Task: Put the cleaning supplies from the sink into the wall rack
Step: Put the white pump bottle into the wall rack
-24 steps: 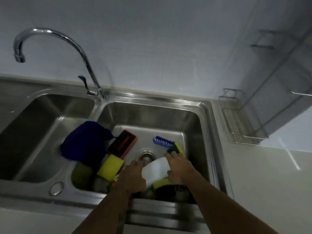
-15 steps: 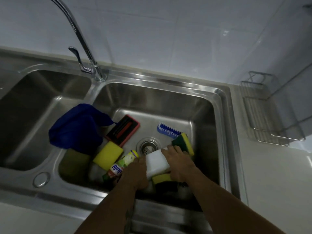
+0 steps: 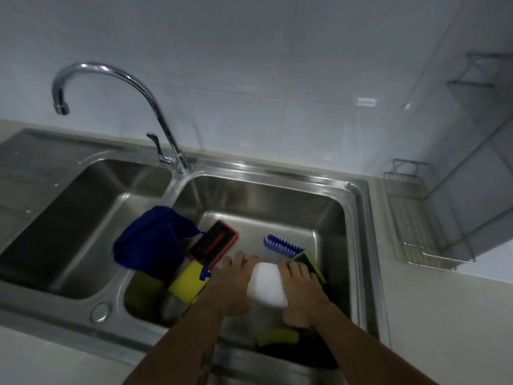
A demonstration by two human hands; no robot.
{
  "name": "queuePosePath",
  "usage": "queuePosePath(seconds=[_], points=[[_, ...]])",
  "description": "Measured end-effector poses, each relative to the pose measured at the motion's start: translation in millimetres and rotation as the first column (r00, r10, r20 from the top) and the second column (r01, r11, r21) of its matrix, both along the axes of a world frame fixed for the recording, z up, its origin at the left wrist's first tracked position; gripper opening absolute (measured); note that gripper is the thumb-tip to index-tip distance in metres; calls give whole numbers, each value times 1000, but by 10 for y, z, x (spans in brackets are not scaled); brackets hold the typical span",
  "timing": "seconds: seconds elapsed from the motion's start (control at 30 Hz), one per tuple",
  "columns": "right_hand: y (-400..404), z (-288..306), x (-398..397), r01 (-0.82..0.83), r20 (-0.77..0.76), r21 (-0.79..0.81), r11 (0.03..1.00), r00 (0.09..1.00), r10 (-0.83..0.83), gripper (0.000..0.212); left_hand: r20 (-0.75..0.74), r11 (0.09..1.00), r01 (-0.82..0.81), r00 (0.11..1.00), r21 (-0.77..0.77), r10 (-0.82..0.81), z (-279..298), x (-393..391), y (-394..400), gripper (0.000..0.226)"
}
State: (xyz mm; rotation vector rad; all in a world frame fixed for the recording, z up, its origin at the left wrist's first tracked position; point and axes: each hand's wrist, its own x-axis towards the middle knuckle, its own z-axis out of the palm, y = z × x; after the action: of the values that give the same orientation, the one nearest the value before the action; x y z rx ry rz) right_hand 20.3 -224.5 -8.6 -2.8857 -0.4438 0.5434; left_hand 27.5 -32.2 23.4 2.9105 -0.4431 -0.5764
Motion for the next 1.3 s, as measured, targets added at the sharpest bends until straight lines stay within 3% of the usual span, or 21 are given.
queuePosePath(seconds=[0.2,0.3,0.37,0.43,0.47,0.5,0.53,0.57,0.63,0.7,0.8,0.87,1.0,1.13,1.3], points=[[11,665,34,155,102,210,965,979,-179,104,308,985,171,937,-1,-163,753,250,55,78],[5,991,50,296,198,288,911,912,-359,101,623,943,278,775,-180,-110,1102,229,28,52],[-16,1175,61,376,222,354,856,856,-468,101,731,894,323,682,-311,8,1221,180,5,34],[-26,1345,40,418,222,442,794,806,-548,100,626,813,209,747,-543,225,1317,136,-54,23],[-27,1402,35,418,235,487,767,783,-576,100,454,715,78,818,-695,352,1406,125,-90,21],[-10,1480,18,415,246,517,749,765,-594,99,192,575,-100,885,-812,425,1519,131,-129,23],[10,1542,10,404,273,537,741,748,-605,99,-89,449,-279,913,-849,398,1628,163,-163,29],[42,1616,-6,398,303,538,743,732,-611,99,-282,385,-381,915,-841,290,1705,226,-192,37],[124,1746,-51,383,354,542,748,703,-617,98,-398,350,-401,913,-846,84,1811,340,-235,54],[195,1829,-101,363,345,593,719,692,-634,95,-397,327,-382,918,-864,21,1905,401,-252,64],[177,1973,-166,344,274,620,705,747,-605,94,-345,292,-339,938,-895,30,2008,430,-229,60],[87,2133,-203,309,282,616,724,772,-569,88,-285,316,-271,959,-909,2,2057,482,-192,60],[-7,2623,-256,138,465,669,731,689,-556,61,-123,429,-81,990,-900,-71,2199,574,-216,63],[-47,3007,-165,131,572,524,842,678,-462,49,3,504,56,995,-862,-104,2387,572,-443,62],[-304,3257,-113,189,576,455,870,683,-450,60,36,494,112,986,-862,-161,2631,611,-797,62]])
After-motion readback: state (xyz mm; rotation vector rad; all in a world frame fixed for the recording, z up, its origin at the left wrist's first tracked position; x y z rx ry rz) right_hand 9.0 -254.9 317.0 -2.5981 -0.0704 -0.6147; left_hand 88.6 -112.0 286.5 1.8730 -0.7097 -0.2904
